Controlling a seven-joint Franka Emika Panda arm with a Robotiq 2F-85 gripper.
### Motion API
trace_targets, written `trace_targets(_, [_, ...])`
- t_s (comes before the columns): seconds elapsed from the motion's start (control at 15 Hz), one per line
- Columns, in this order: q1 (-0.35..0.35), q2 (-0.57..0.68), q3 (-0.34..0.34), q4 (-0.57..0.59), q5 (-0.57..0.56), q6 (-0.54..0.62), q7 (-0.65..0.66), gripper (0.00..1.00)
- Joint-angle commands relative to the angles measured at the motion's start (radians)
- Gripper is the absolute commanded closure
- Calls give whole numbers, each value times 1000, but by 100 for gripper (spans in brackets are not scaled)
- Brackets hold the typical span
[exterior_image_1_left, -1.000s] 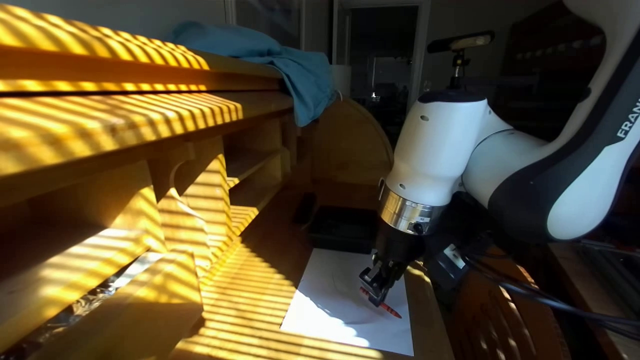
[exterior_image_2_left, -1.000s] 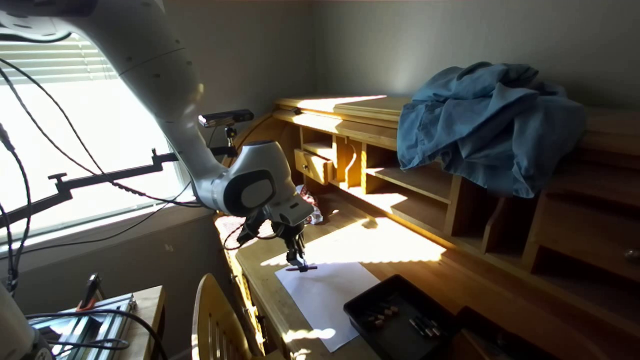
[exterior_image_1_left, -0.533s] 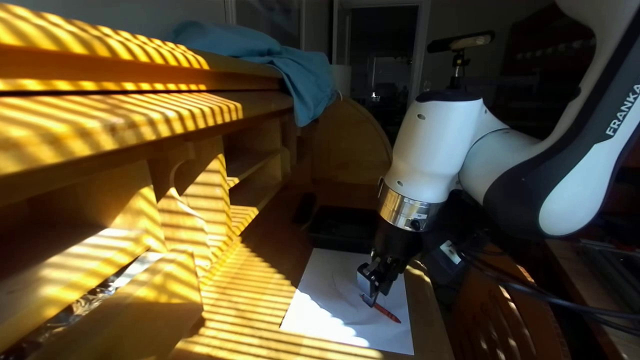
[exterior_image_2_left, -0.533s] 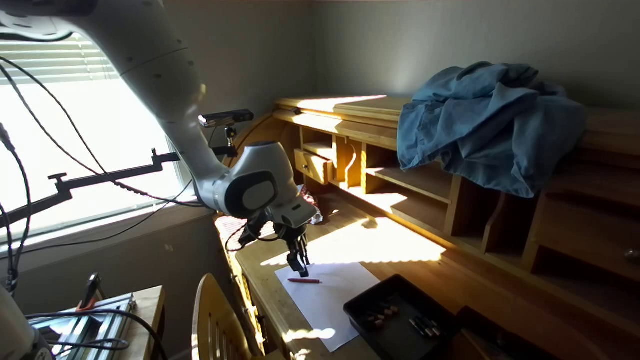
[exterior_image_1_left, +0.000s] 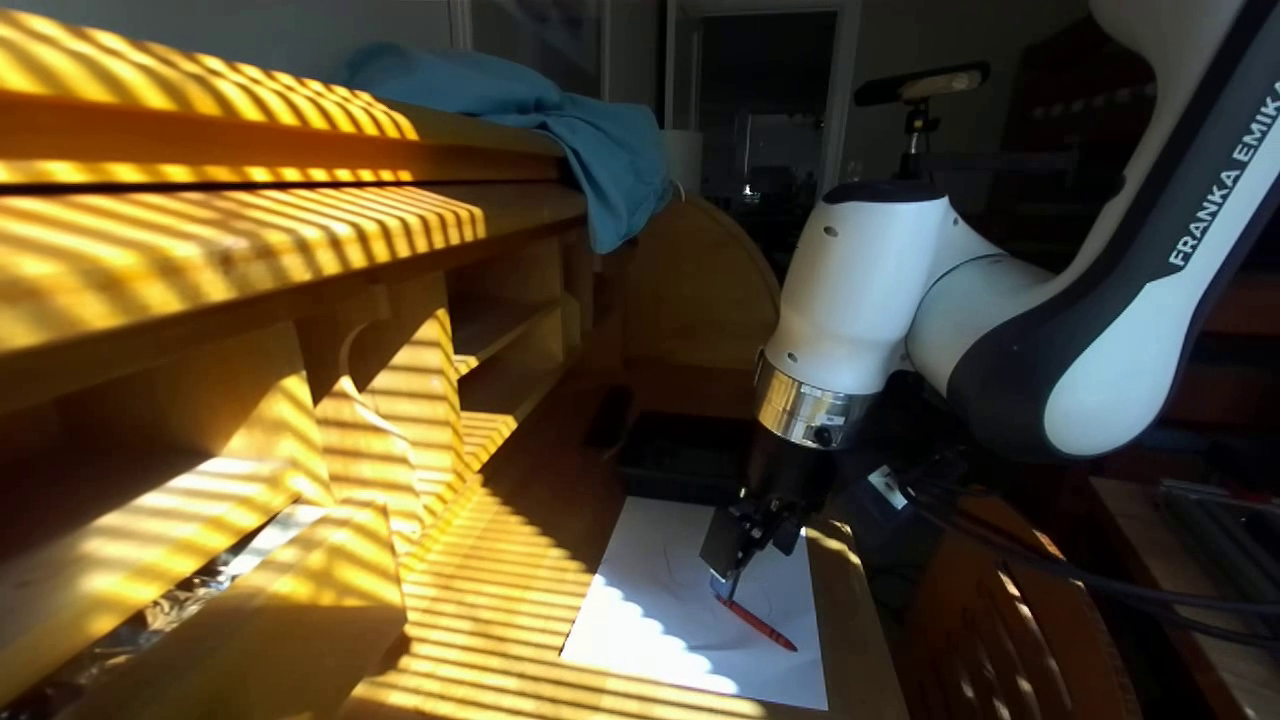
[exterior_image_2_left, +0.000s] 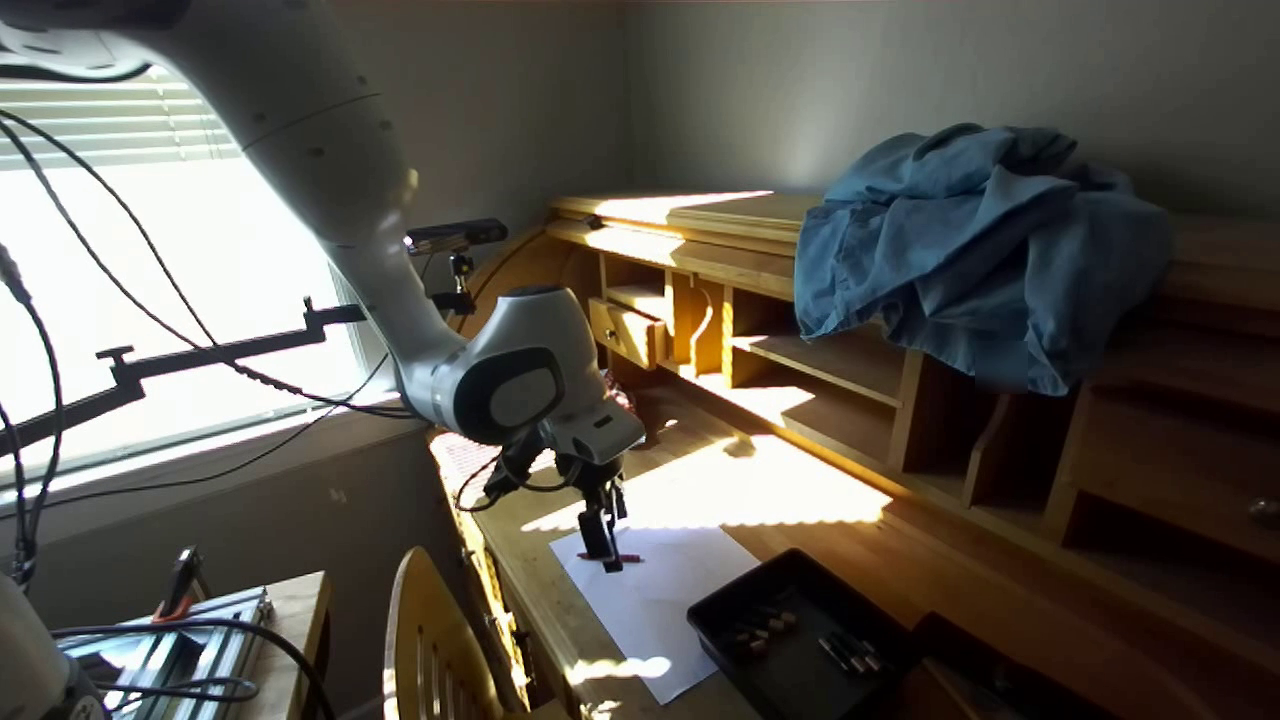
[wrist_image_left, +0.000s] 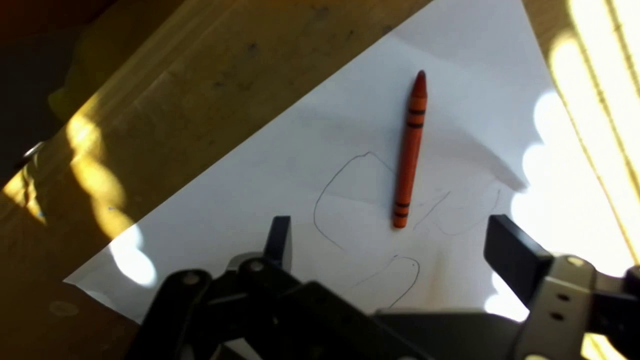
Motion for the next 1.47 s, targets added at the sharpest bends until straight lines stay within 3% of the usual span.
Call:
trace_targets(0.0, [-35,-15,8,-3,-8,-12,-34,0])
trace_targets(0.53, [-57,14,25,64,4,-20,-78,0])
trace_targets(1.0, [-86,57,96,118,31,-43,-97,0])
trace_targets(1.4, [-96,94,103,142,22,-87,-92,6])
